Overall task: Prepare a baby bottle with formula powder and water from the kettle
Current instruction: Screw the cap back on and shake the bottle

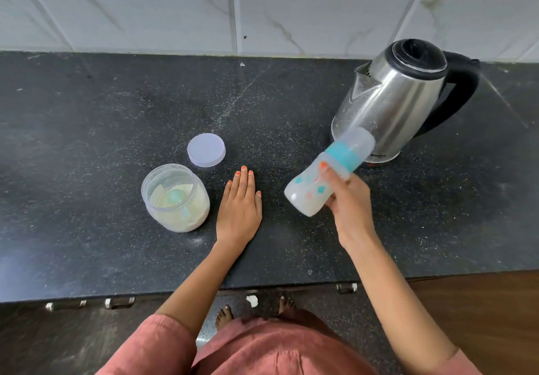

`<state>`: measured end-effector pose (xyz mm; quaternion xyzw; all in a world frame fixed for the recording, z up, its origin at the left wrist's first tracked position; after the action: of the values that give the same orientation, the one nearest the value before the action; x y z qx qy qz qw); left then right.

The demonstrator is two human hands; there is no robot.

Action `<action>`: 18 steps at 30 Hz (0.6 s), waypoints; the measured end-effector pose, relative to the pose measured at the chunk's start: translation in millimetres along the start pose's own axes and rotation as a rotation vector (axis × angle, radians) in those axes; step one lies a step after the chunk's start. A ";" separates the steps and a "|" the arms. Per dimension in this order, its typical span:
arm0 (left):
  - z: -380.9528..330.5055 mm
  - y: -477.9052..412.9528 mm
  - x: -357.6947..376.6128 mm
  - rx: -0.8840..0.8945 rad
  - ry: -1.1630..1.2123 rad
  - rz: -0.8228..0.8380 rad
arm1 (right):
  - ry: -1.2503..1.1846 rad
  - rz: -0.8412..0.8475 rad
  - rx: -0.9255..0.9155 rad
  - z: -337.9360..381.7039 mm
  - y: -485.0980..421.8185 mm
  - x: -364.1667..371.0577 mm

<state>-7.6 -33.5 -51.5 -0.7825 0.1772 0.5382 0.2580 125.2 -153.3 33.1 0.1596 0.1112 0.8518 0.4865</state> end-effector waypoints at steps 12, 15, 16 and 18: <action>-0.5 -0.9 -0.5 -0.006 -0.012 0.031 | -0.160 -0.025 0.091 -4.4 -4.0 -4.0; -1.7 -0.6 -1.3 -0.003 -0.003 0.025 | 0.023 0.096 0.098 -13.4 9.4 6.9; -2.2 -0.3 -0.7 0.006 -0.007 0.025 | 0.169 0.190 0.095 -18.1 18.2 13.1; -0.4 0.2 2.0 0.008 -0.011 0.028 | 0.337 0.278 0.072 -21.3 25.5 16.3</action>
<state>-6.7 -33.9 -53.3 -0.7760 0.1891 0.5453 0.2544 89.0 -152.7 24.9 0.0461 0.1984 0.9208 0.3327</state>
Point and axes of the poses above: each hand's wrist, its own y-axis away from the middle knuckle, its own x-axis out of the palm, z = x × y, the point moved 9 cm from there along -y, towards the middle knuckle, and after that the axes turned 9 degrees about -z, right-handed, at the moved point
